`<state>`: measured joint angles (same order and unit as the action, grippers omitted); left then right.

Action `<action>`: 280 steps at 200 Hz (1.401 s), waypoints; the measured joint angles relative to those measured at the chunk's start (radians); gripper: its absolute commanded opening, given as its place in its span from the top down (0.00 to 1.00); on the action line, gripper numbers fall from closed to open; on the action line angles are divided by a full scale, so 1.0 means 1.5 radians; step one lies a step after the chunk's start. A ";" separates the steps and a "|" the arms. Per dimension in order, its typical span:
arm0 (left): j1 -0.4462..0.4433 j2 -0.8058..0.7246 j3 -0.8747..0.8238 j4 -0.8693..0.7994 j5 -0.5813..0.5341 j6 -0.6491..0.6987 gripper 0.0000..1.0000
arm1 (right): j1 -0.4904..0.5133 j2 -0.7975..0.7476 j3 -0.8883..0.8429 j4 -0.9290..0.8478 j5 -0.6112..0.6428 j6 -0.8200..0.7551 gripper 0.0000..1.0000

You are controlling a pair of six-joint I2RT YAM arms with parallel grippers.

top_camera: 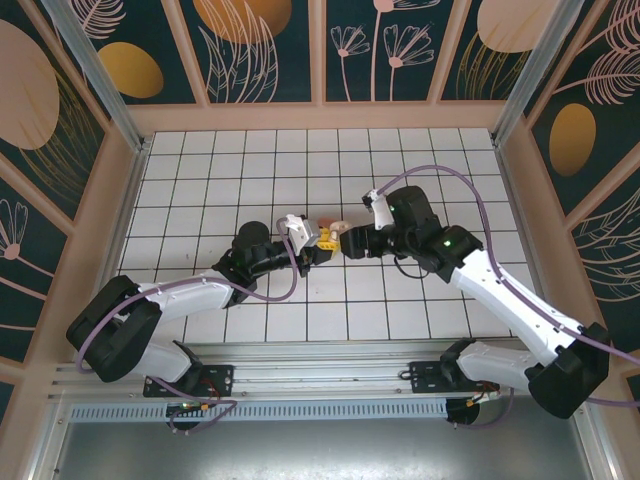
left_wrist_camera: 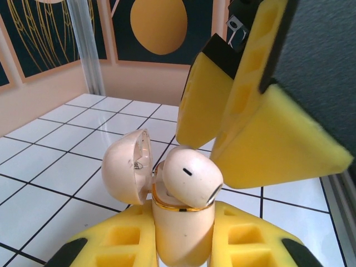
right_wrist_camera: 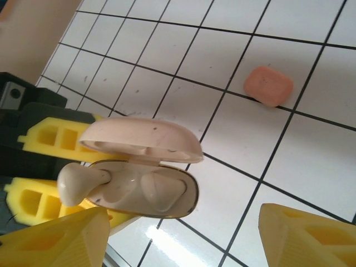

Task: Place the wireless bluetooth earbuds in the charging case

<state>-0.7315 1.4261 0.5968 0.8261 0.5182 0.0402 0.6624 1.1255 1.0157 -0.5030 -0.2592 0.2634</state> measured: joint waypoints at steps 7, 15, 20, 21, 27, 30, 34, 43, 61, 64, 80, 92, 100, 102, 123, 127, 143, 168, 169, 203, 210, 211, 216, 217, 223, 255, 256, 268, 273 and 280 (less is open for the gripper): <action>0.000 0.000 0.000 0.000 0.000 0.000 0.88 | 0.000 -0.006 -0.002 0.003 -0.007 -0.001 0.28; 0.000 0.000 0.000 0.000 0.000 0.000 0.88 | 0.000 -0.014 -0.003 0.005 -0.014 -0.002 0.28; 0.000 0.000 0.000 0.000 0.000 0.000 0.88 | 0.000 -0.020 -0.004 0.007 -0.018 -0.002 0.28; 0.000 0.000 0.000 0.000 0.000 0.000 0.88 | 0.000 -0.021 -0.004 0.008 -0.019 -0.002 0.28; 0.000 0.000 0.000 0.000 0.000 0.000 0.88 | 0.000 -0.030 -0.005 0.012 -0.022 -0.002 0.28; 0.000 0.000 0.000 0.000 0.000 0.000 0.88 | 0.000 -0.033 -0.006 0.015 -0.024 -0.002 0.27; 0.000 0.000 0.000 0.000 0.000 0.000 0.88 | 0.000 -0.039 -0.006 0.018 -0.025 -0.002 0.27; 0.000 0.000 0.000 0.000 0.000 0.000 0.89 | 0.000 -0.050 -0.006 0.025 -0.031 -0.002 0.27; 0.000 0.000 0.000 0.000 0.000 0.000 0.89 | 0.000 -0.057 -0.006 0.039 -0.038 -0.002 0.26; 0.000 0.000 0.000 0.000 0.000 0.000 0.89 | 0.001 -0.057 -0.006 0.039 -0.038 -0.002 0.26; 0.000 0.000 0.000 0.000 -0.001 0.000 0.89 | 0.005 -0.047 -0.005 0.039 -0.039 -0.002 0.25; 0.000 0.000 0.000 0.000 -0.001 0.000 0.89 | 0.012 -0.031 -0.001 0.039 -0.038 -0.003 0.25; 0.000 0.000 0.000 0.000 -0.002 0.000 0.89 | 0.018 -0.019 0.002 0.039 -0.038 -0.003 0.25; 0.000 0.000 0.000 0.000 -0.002 0.000 0.89 | 0.020 -0.015 0.003 0.039 -0.038 -0.003 0.25; 0.000 0.000 0.000 0.000 -0.003 0.000 0.89 | 0.030 0.010 0.011 0.038 -0.034 -0.010 0.25; 0.000 0.000 0.000 0.000 -0.004 0.000 0.89 | 0.031 0.013 0.012 0.038 -0.032 -0.012 0.25; 0.000 0.000 0.000 0.000 -0.007 -0.002 0.89 | 0.032 0.018 0.017 0.038 -0.025 -0.015 0.25; 0.000 -0.001 0.000 0.001 -0.007 -0.002 0.89 | 0.032 0.020 0.021 0.034 -0.005 -0.014 0.26; 0.000 -0.001 0.000 0.001 -0.007 -0.002 0.89 | 0.032 0.020 0.021 0.034 -0.004 -0.015 0.26; 0.000 -0.003 0.000 0.000 -0.007 -0.002 0.89 | 0.032 0.029 0.029 0.019 0.022 -0.014 0.28; 0.000 -0.003 0.000 0.000 -0.007 -0.002 0.89 | 0.032 0.030 0.030 0.018 0.024 -0.014 0.29; 0.000 -0.003 0.000 0.000 -0.007 -0.002 0.89 | 0.032 0.030 0.030 0.018 0.024 -0.014 0.29; 0.000 -0.003 -0.001 0.000 -0.007 -0.002 0.89 | 0.034 0.030 0.031 0.017 0.025 -0.014 0.30; 0.000 -0.003 -0.001 0.000 -0.007 -0.002 0.89 | 0.034 0.030 0.031 0.017 0.025 -0.014 0.30; 0.000 -0.004 -0.001 0.000 -0.007 -0.002 0.89 | 0.034 0.030 0.031 0.017 0.026 -0.014 0.31; 0.000 -0.004 -0.002 0.000 -0.008 -0.002 0.89 | 0.035 0.030 0.032 0.016 0.027 -0.015 0.33; 0.000 -0.004 -0.002 0.000 -0.008 -0.002 0.89 | 0.035 0.030 0.032 0.016 0.027 -0.015 0.33; 0.000 -0.004 -0.002 0.000 -0.008 -0.002 0.89 | 0.034 0.030 0.032 0.016 0.027 -0.014 0.33; 0.000 -0.004 -0.003 0.000 -0.008 -0.003 0.89 | 0.034 0.030 0.032 0.016 0.026 -0.014 0.34; 0.000 -0.005 -0.003 0.000 -0.008 -0.003 0.89 | 0.033 0.030 0.032 0.016 0.024 -0.014 0.34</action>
<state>-0.7315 1.4189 0.5922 0.8265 0.5064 0.0364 0.7120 1.1706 1.0637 -0.4786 -0.2237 0.2420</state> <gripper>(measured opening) 0.188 0.664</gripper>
